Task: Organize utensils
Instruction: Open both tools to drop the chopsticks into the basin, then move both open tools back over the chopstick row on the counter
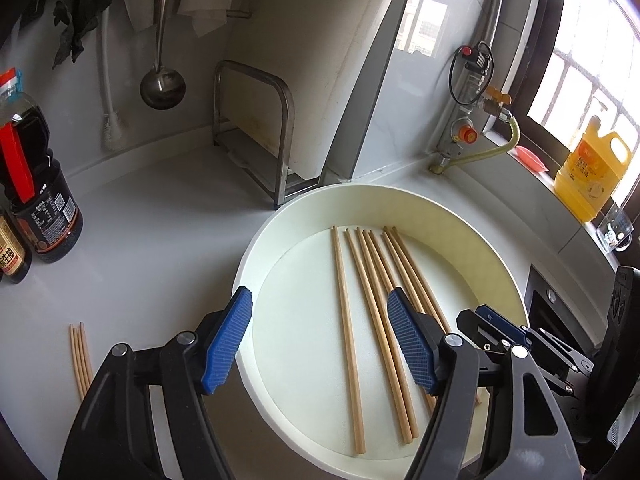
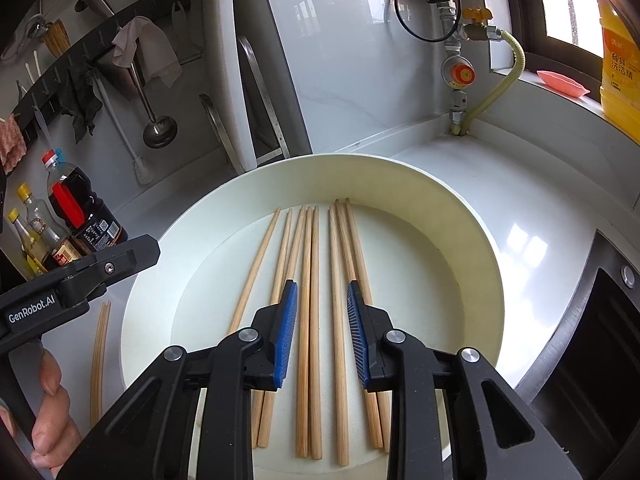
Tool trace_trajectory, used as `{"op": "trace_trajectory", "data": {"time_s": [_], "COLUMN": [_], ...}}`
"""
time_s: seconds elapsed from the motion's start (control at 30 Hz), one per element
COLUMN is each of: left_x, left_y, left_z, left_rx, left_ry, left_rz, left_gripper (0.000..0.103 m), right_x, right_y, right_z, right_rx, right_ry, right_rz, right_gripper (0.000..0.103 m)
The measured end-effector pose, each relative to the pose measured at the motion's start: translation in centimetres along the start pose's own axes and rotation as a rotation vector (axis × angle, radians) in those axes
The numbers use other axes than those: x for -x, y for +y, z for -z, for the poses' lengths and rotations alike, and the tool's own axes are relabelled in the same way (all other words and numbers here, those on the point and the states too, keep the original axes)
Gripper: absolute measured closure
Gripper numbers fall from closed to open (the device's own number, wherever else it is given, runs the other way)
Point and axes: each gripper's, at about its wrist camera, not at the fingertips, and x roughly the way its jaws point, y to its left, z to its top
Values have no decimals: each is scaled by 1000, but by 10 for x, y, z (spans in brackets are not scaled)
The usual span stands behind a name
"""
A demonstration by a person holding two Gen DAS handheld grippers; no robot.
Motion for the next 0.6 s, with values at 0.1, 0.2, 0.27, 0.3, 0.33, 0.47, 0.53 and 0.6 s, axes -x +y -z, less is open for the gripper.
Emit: {"op": "trace_trajectory", "data": {"time_s": [0.1, 0.2, 0.27, 0.3, 0.33, 0.47, 0.53, 0.6], "left_x": [5, 13, 18, 20, 22, 31, 35, 40], "left_y": [3, 7, 11, 14, 15, 26, 34, 43], "left_z": [0, 2, 4, 5, 7, 16, 20, 25], "left_rx": [0, 0, -1, -1, -3, -7, -8, -6], "left_ry": [-6, -17, -24, -25, -26, -27, -25, -25], "left_rz": [1, -3, -11, -15, -20, -43, -52, -67], "left_gripper": [34, 34, 34, 34, 34, 34, 33, 33], "right_x": [2, 4, 7, 8, 9, 16, 19, 21], "right_y": [5, 9, 13, 15, 17, 29, 35, 41], "right_z": [0, 1, 1, 2, 2, 4, 4, 6], "right_rx": [11, 18, 25, 30, 34, 60, 73, 88], "right_ry": [-3, -7, -11, -14, -16, -26, -32, -34], "right_rz": [-5, -13, -21, -24, -29, -46, -54, -62], "right_gripper": [77, 76, 76, 74, 74, 71, 69, 68]}}
